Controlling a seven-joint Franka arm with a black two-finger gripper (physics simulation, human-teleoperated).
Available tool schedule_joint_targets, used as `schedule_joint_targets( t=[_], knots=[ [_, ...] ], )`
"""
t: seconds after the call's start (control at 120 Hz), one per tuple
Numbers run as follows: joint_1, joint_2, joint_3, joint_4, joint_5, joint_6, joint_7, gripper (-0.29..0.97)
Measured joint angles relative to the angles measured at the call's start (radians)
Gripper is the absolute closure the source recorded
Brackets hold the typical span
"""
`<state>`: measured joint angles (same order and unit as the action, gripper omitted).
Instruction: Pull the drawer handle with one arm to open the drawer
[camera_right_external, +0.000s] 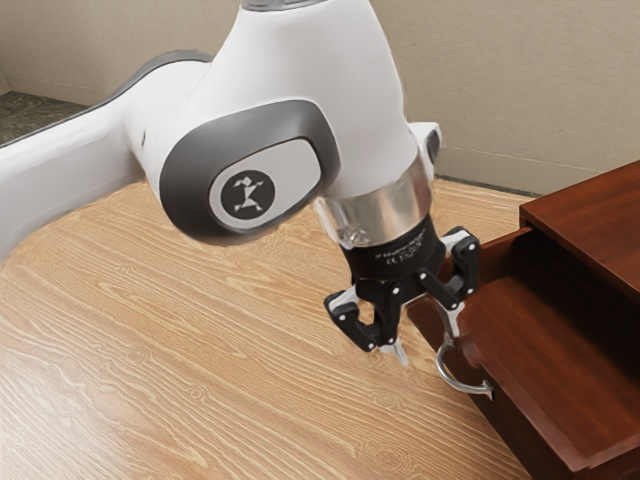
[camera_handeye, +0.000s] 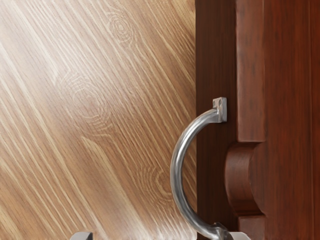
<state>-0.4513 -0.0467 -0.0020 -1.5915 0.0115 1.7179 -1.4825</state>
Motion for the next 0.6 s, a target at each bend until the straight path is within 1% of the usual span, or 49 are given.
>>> schedule_joint_targets(
  t=[0.042,0.108,0.167,0.275,0.35,0.442,0.5,0.533,0.558,0.6],
  knots=[
    [-0.003,-0.013,0.008,0.013,0.001,-0.020,0.001,0.29],
    [-0.030,-0.039,0.060,0.024,-0.002,-0.051,0.016,0.22],
    [-0.049,-0.057,0.160,0.040,-0.003,-0.076,0.065,0.17],
    [0.009,-0.082,0.352,0.053,0.000,-0.112,0.228,0.11],
    [0.019,-0.079,0.434,0.088,0.016,-0.154,0.353,0.09],
    [0.011,-0.071,0.502,0.106,0.015,-0.204,0.491,0.07],
    [0.013,-0.069,0.528,0.108,0.012,-0.225,0.576,0.06],
    [0.024,-0.068,0.529,0.110,0.011,-0.235,0.622,0.05],
    [0.084,-0.067,0.486,0.111,0.010,-0.241,0.658,0.05],
    [0.238,-0.068,0.359,0.112,0.009,-0.251,0.718,0.04]
  ],
)
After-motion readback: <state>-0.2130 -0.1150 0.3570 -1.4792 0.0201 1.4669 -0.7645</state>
